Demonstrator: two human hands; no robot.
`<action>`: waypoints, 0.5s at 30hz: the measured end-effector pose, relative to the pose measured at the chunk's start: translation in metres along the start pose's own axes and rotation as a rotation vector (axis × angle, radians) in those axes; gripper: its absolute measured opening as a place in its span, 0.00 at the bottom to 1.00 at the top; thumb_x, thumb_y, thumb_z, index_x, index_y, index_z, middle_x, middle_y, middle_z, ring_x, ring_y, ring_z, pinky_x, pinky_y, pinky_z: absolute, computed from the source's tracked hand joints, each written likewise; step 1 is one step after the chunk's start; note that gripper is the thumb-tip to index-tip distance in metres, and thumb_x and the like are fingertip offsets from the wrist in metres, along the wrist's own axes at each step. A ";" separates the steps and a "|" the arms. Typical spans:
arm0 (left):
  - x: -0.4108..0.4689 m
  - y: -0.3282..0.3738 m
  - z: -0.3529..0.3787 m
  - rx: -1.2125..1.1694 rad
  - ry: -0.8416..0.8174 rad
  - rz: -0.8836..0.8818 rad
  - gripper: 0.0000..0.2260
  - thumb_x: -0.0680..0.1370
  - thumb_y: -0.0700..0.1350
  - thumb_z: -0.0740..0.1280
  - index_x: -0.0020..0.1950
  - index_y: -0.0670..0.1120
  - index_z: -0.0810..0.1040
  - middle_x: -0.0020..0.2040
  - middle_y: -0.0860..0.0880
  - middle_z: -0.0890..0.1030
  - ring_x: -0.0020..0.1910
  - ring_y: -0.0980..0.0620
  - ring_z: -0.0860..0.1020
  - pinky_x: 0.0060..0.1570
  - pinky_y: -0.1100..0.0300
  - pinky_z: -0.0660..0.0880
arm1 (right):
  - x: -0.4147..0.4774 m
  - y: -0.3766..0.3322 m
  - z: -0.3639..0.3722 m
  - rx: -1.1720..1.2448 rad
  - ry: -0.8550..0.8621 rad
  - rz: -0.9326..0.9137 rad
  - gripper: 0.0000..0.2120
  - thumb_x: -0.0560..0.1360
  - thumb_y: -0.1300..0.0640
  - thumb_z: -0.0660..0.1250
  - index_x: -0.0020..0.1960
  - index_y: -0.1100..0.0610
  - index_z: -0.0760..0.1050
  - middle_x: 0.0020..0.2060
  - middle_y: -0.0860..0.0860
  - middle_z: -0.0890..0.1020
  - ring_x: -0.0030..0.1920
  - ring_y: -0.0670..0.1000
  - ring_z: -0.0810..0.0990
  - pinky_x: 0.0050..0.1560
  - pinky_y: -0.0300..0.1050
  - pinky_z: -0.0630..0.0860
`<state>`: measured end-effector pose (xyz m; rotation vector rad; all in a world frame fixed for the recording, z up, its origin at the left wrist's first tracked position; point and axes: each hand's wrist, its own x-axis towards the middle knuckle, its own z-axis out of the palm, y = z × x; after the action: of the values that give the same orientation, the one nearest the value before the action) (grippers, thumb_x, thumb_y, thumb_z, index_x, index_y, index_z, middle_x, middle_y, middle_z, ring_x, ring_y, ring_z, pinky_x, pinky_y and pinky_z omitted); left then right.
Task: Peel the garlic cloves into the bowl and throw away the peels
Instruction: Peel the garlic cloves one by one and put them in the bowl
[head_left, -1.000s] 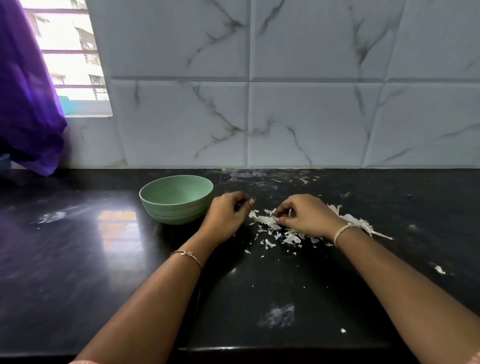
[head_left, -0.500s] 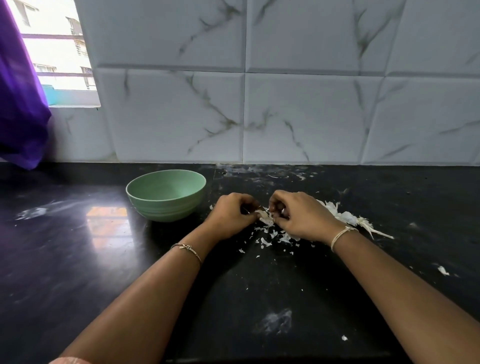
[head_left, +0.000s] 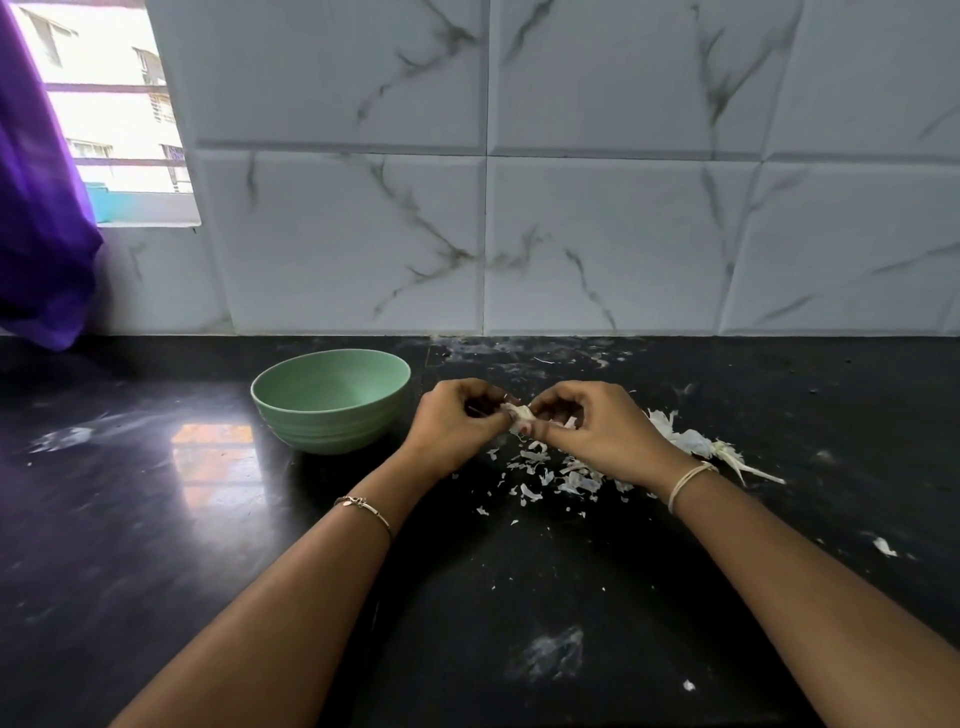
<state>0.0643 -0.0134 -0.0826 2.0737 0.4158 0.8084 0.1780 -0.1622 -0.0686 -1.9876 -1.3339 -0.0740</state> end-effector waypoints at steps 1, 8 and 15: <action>0.000 0.000 0.001 -0.002 -0.001 0.000 0.03 0.73 0.40 0.74 0.45 0.47 0.82 0.37 0.52 0.83 0.30 0.65 0.78 0.35 0.72 0.72 | 0.000 0.000 0.001 -0.012 0.021 0.000 0.09 0.70 0.46 0.75 0.48 0.48 0.82 0.38 0.41 0.82 0.40 0.39 0.79 0.41 0.36 0.76; -0.001 0.000 0.005 -0.157 -0.100 0.011 0.07 0.72 0.40 0.75 0.46 0.42 0.80 0.36 0.51 0.82 0.32 0.60 0.78 0.36 0.68 0.74 | 0.002 0.001 0.004 -0.040 0.068 0.031 0.03 0.75 0.51 0.70 0.45 0.48 0.82 0.36 0.43 0.83 0.38 0.41 0.81 0.41 0.39 0.77; 0.000 0.003 0.002 -0.259 -0.055 0.067 0.14 0.69 0.34 0.76 0.52 0.34 0.77 0.38 0.50 0.83 0.33 0.60 0.79 0.35 0.68 0.76 | 0.002 -0.008 0.002 0.666 0.018 0.324 0.03 0.77 0.65 0.68 0.47 0.64 0.79 0.31 0.51 0.82 0.28 0.43 0.77 0.32 0.32 0.74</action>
<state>0.0656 -0.0167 -0.0811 1.8713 0.2008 0.7985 0.1715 -0.1582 -0.0646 -1.5841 -0.8510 0.4473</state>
